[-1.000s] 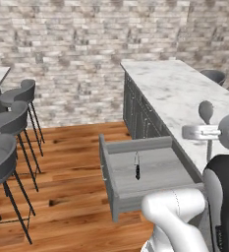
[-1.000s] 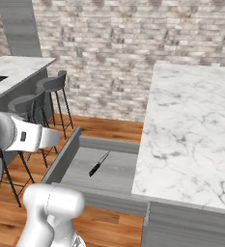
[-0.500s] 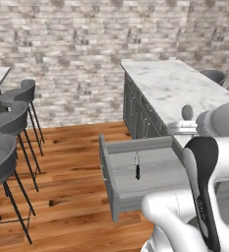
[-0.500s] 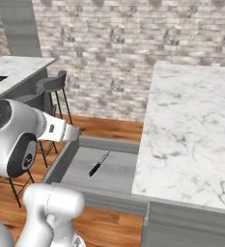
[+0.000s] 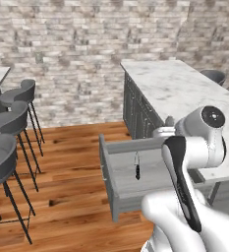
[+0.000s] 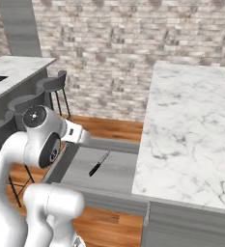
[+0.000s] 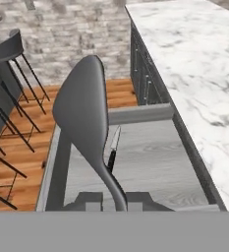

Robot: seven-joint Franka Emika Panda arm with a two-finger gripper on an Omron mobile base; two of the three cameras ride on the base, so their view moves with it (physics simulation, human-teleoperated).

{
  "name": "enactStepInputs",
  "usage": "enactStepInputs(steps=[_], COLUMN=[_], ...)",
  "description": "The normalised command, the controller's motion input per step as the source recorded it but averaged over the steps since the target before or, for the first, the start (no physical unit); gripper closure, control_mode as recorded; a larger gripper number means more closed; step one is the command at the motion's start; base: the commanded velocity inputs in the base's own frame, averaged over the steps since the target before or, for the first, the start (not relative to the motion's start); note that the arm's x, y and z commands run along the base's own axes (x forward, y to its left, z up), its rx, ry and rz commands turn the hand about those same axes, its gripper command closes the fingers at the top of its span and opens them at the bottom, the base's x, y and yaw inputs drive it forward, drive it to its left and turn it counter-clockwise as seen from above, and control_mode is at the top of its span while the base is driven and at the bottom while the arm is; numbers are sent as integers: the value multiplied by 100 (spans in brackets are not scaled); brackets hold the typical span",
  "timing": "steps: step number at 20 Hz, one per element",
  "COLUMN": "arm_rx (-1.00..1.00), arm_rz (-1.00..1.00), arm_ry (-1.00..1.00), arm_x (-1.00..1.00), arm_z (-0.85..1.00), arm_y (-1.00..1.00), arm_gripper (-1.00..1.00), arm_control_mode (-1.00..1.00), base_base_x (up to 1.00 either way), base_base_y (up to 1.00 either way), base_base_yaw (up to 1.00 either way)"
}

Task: Pick up the metallic utensils from the counter and place them in the open drawer. Make sure not to pick up any wooden utensils.

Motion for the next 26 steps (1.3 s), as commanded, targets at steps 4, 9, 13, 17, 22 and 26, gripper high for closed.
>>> enactStepInputs(steps=[4, 9, 13, 17, 22, 26], arm_rx=[0, 0, 0, 0, 0, 0], arm_rz=[0, 0, 0, -3, -5, 0], arm_ry=[4, 1, 0, 19, 31, 16], arm_x=[76, 64, 42, 38, 54, 30], arm_z=[-91, -91, -74, -31, -49, -44], arm_y=[-1, -1, -2, -7, -2, -23], arm_gripper=[100, 100, 100, 100, 100, 100], arm_control_mode=[-100, -100, -100, -100, -100, -100], base_base_x=[0, 0, 0, 0, 0, 0], base_base_y=[0, 0, 0, 0, 0, 0], base_base_yaw=[0, 0, 0, 0, 0, 0])
